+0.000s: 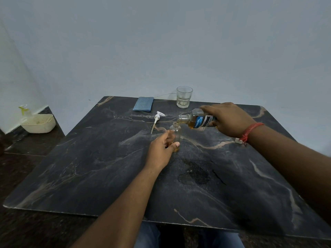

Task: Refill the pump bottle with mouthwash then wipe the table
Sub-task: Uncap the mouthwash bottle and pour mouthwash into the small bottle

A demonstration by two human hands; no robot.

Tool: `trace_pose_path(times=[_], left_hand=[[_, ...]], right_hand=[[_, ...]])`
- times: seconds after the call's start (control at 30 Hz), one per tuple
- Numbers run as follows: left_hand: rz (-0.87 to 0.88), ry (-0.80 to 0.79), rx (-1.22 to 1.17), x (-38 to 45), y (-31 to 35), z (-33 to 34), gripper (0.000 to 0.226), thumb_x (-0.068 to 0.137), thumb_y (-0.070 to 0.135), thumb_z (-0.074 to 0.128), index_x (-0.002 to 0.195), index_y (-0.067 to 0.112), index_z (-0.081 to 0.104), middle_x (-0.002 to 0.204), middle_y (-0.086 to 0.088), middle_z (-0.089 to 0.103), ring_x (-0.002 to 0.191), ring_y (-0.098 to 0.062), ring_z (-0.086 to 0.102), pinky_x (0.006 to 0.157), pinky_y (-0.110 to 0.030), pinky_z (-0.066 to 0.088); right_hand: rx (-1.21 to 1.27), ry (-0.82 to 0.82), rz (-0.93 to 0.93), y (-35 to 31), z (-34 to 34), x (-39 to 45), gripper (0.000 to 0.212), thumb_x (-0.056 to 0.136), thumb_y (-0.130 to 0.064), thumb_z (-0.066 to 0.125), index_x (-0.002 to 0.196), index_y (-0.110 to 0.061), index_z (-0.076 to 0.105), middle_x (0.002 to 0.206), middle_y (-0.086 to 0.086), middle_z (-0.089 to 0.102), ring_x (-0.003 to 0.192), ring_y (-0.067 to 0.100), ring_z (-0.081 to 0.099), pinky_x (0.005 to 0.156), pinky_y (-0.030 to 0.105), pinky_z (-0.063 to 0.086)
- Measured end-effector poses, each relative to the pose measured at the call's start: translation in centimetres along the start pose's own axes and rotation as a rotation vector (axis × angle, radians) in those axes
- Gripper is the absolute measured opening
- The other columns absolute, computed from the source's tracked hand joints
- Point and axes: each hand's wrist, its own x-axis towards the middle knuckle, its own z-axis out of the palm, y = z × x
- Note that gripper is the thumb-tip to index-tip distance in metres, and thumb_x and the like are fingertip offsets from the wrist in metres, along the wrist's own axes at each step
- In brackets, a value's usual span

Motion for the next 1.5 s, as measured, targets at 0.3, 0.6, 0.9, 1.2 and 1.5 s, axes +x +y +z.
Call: trace_pose_path(times=[0.3,0.6,0.9,1.2,1.5], left_hand=[[-0.012,0.0,0.01,-0.04,0.12,-0.04,0.053,0.092,0.018,0.073,0.14,0.029,0.055,0.103,0.026,0.066,0.101,0.011,0.062,0.093,-0.02,0.051],[-0.019,-0.008,-0.007,-0.09,0.11,-0.03,0.053,0.092,0.018,0.073,0.14,0.031,0.054,0.102,0.028,0.066,0.105,0.008,0.063,0.098,-0.026,0.051],[-0.011,0.002,-0.038,-0.14,0.25,-0.1,0.046,0.091,0.017,0.073,0.113,0.054,0.057,0.107,0.021,0.07,0.11,-0.002,0.066,0.102,-0.041,0.054],[-0.004,-0.002,-0.039,-0.03,0.08,-0.08,0.048,0.091,0.017,0.073,0.114,0.056,0.056,0.1,0.026,0.068,0.108,0.0,0.066,0.1,-0.038,0.054],[0.007,-0.003,-0.017,0.09,-0.08,-0.06,0.051,0.091,0.018,0.073,0.134,0.038,0.056,0.097,0.029,0.065,0.107,0.001,0.065,0.099,-0.033,0.054]], right_hand=[[-0.014,0.014,-0.027,0.01,-0.21,0.1,0.06,0.088,-0.018,0.066,0.142,-0.024,0.042,0.122,0.003,0.066,0.109,0.025,0.06,0.101,0.044,0.042],[-0.028,0.008,-0.036,0.23,-0.05,0.25,0.059,0.089,-0.019,0.065,0.142,-0.025,0.041,0.124,0.002,0.065,0.109,0.025,0.06,0.103,0.045,0.04],[-0.039,0.003,-0.034,0.41,0.12,0.31,0.06,0.089,-0.021,0.065,0.143,-0.025,0.04,0.127,0.001,0.064,0.111,0.023,0.059,0.103,0.044,0.039],[-0.058,0.012,-0.039,0.49,0.15,0.48,0.061,0.089,-0.02,0.065,0.144,-0.026,0.039,0.127,0.002,0.064,0.109,0.024,0.059,0.103,0.042,0.038],[-0.045,0.014,-0.041,0.32,-0.01,0.37,0.06,0.09,-0.019,0.063,0.144,-0.025,0.039,0.129,0.002,0.063,0.11,0.023,0.058,0.104,0.042,0.037]])
